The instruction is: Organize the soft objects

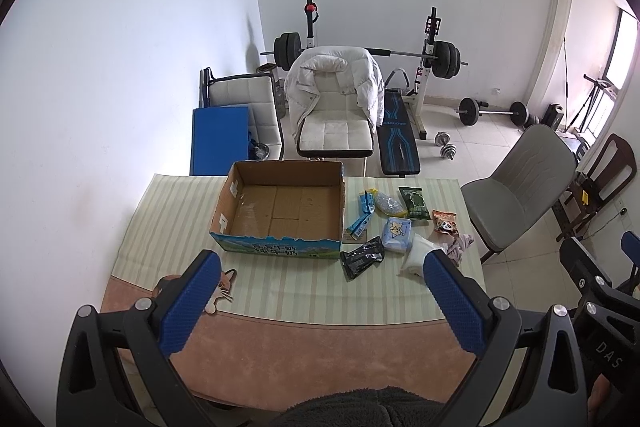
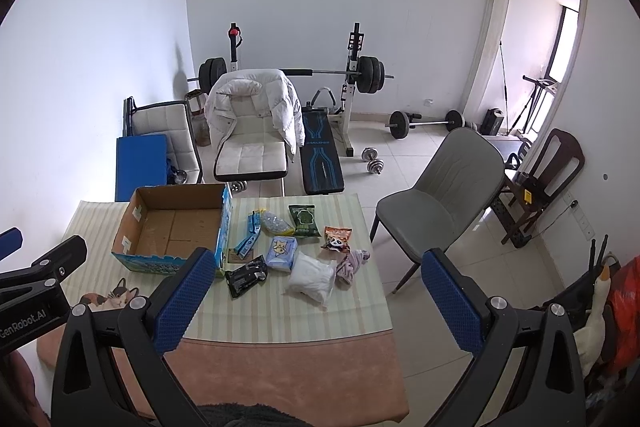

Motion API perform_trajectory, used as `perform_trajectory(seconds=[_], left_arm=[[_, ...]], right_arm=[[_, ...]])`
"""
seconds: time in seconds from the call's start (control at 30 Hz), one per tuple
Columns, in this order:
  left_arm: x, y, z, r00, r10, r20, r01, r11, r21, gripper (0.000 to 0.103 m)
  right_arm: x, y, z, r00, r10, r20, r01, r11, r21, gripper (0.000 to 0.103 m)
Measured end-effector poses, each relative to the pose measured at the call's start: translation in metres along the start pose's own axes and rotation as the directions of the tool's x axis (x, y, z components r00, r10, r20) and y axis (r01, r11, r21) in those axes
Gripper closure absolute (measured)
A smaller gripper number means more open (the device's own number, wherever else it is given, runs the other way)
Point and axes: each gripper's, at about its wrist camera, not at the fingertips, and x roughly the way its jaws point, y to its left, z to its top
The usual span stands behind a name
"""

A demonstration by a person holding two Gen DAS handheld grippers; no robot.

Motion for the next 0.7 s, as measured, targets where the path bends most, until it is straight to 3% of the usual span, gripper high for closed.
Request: perform_trajectory(seconds=[0.7], left_arm=[[-0.0031,0.0024,-0.0001,1.0,-0.003,0.002,0.003,1.0,-0.001,0.0]], right_arm=[[-0.0057,0.0039,0.0069,1.0,0.008,0.003,-0.008,1.0,-0.001,0.0]])
